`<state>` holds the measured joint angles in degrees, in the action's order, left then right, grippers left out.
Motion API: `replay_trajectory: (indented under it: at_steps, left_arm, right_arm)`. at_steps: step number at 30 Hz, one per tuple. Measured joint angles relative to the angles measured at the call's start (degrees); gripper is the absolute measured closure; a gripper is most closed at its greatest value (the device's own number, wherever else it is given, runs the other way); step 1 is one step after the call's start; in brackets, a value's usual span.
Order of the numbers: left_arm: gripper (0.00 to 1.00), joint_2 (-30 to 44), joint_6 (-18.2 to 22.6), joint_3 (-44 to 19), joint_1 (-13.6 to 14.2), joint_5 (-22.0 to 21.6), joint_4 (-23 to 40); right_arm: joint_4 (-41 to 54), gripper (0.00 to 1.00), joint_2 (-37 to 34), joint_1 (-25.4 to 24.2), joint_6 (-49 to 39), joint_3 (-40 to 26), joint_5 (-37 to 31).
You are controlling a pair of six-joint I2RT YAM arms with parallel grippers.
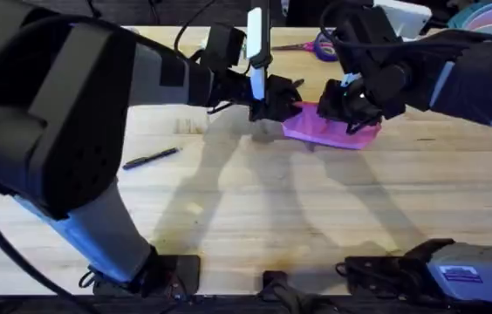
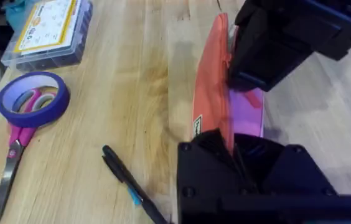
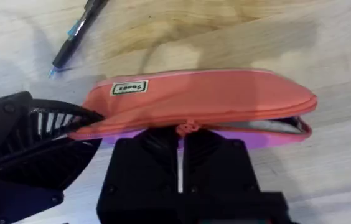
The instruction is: Unzip the bag, pick up the pens from the table one at a time and place them inside, then zip the bag closed.
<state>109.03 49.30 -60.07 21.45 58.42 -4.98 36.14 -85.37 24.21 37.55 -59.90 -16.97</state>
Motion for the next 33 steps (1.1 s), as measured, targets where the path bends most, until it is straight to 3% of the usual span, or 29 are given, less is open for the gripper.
replay_trajectory:
  at_steps: [7,17,26,33]
  left_arm:
    - [0.958,0.0,0.0,0.0,0.0,0.0,0.0]
    - [0.958,0.0,0.0,0.0,-0.1,0.2,0.0]
    - [0.958,0.0,0.0,0.0,-0.4,0.1,0.0]
    - [0.958,0.0,0.0,0.0,-0.5,0.1,0.0]
  right_arm:
    - [0.0,0.966,0.3,0.0,-0.8,0.0,1.0]
    - [-2.3,0.967,7.0,-0.3,-5.6,0.0,10.2]
    - [-7.5,0.967,5.9,-0.1,-8.2,0.0,14.0]
    - [-12.4,0.968,3.2,3.1,-8.9,0.0,16.8]
